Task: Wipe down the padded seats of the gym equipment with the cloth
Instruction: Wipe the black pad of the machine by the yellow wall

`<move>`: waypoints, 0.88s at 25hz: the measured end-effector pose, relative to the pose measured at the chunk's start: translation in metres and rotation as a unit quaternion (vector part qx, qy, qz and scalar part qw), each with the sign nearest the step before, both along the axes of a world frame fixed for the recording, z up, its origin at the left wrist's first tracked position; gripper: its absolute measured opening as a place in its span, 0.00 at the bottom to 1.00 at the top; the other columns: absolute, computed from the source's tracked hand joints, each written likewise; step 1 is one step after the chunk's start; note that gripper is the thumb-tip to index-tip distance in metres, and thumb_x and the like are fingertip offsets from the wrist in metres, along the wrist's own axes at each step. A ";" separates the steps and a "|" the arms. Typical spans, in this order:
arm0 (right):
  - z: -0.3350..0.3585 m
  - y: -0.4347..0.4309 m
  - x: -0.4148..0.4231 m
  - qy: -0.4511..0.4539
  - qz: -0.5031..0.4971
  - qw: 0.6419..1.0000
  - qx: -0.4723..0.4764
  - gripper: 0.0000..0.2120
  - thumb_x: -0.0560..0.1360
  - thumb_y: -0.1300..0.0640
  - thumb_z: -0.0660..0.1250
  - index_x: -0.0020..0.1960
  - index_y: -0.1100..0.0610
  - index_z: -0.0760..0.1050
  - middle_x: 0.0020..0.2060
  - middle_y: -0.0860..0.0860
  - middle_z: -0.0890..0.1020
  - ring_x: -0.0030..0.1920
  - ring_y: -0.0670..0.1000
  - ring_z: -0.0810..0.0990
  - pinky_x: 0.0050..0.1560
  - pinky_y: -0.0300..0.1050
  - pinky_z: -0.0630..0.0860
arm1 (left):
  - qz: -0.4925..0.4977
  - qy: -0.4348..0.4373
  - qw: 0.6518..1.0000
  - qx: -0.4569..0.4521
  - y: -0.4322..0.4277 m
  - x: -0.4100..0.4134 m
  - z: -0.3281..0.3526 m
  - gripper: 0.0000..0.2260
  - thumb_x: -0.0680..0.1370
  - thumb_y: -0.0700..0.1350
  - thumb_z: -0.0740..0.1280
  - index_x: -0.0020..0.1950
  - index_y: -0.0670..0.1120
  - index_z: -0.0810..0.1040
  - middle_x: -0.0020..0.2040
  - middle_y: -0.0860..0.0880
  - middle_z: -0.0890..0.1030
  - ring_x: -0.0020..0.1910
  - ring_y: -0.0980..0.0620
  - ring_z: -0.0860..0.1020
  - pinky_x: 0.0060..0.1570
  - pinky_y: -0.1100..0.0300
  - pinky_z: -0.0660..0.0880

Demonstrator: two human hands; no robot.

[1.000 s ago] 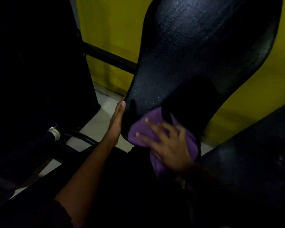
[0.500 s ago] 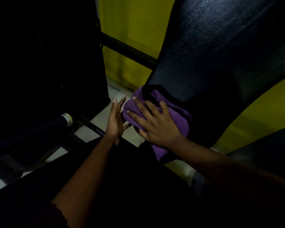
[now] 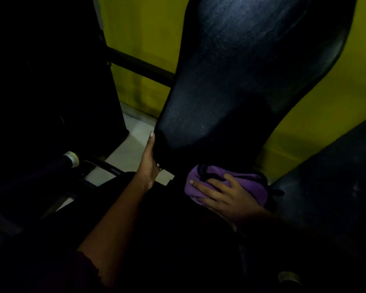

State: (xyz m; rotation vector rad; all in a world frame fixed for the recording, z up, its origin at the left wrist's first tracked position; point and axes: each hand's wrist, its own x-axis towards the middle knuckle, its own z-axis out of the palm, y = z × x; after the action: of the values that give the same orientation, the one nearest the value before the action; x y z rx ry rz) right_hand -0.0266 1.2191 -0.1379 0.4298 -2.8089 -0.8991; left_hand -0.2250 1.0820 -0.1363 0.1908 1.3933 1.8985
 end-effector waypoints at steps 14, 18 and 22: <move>0.059 -0.003 -0.118 0.066 0.043 0.997 -0.023 0.21 0.71 0.50 0.53 0.61 0.43 0.74 0.68 0.49 0.73 0.67 0.52 0.68 0.62 0.55 0.59 | 0.000 0.061 0.995 0.075 0.032 -0.027 0.067 0.25 0.75 0.61 0.51 0.50 0.49 0.82 0.47 0.49 0.85 0.46 0.54 0.83 0.47 0.63 0.79; 0.121 0.025 -0.145 0.128 0.026 0.991 -0.030 0.22 0.70 0.48 0.55 0.64 0.42 0.71 0.69 0.50 0.70 0.67 0.53 0.64 0.61 0.55 0.59 | -0.014 0.030 0.997 0.071 0.036 -0.031 0.087 0.28 0.75 0.63 0.50 0.47 0.49 0.85 0.46 0.50 0.85 0.45 0.53 0.83 0.43 0.64 0.80; 0.192 0.065 -0.123 0.180 -0.051 0.982 -0.028 0.25 0.70 0.48 0.60 0.67 0.40 0.67 0.71 0.50 0.67 0.68 0.52 0.62 0.61 0.54 0.59 | -0.035 0.109 0.992 -0.055 0.048 -0.042 0.104 0.38 0.68 0.74 0.55 0.68 0.49 0.71 0.67 0.45 0.74 0.66 0.45 0.73 0.69 0.47 0.67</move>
State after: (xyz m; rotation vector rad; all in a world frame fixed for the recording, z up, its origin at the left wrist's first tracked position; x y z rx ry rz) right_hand -0.1499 1.2845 0.0544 0.1009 -2.5333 -0.8195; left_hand -0.2667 1.1300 -0.0321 0.3974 1.6105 1.7789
